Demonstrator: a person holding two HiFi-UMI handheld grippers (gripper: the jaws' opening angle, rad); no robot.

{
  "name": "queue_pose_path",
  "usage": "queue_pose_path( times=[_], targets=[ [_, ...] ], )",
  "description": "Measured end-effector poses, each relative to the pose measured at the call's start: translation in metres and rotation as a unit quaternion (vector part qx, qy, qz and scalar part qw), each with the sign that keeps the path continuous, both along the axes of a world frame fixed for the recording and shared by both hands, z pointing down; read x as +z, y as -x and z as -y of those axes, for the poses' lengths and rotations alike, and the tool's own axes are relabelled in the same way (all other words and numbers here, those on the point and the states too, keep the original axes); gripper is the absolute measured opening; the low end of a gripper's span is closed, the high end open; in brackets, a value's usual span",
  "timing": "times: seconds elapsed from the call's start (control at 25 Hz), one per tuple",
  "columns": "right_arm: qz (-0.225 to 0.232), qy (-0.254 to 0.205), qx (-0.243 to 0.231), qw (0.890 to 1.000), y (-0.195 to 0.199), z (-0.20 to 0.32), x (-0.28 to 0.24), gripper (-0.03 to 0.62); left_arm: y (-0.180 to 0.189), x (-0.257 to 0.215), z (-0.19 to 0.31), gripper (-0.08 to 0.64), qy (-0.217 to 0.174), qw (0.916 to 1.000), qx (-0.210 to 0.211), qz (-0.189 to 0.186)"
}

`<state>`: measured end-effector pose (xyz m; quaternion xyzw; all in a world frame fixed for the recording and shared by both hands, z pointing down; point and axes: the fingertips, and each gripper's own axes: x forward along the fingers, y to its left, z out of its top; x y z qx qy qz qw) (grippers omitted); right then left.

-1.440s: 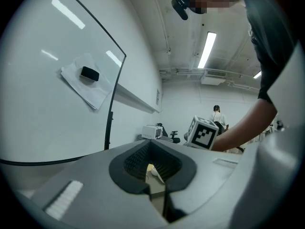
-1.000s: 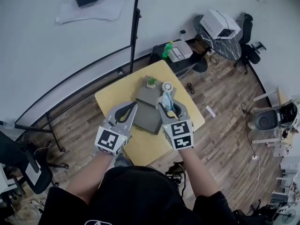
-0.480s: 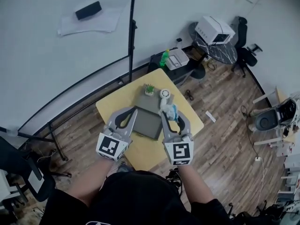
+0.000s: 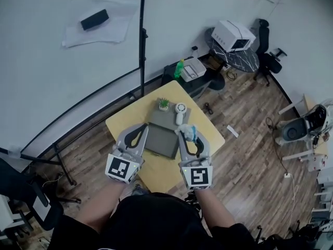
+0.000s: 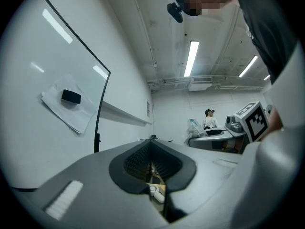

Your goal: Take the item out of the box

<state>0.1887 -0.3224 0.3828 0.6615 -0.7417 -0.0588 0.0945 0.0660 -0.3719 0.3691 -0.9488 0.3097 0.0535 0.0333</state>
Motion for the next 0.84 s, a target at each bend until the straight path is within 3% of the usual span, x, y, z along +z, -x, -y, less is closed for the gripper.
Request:
queue_pose_path(
  times=[0.84],
  targets=[
    [-0.011,-0.009,0.007,1.0,0.0033,0.0047,-0.0014,0.135,0.0072,0.0024,0.0022,0.0,0.003,1.0,-0.005,0.005]
  ],
)
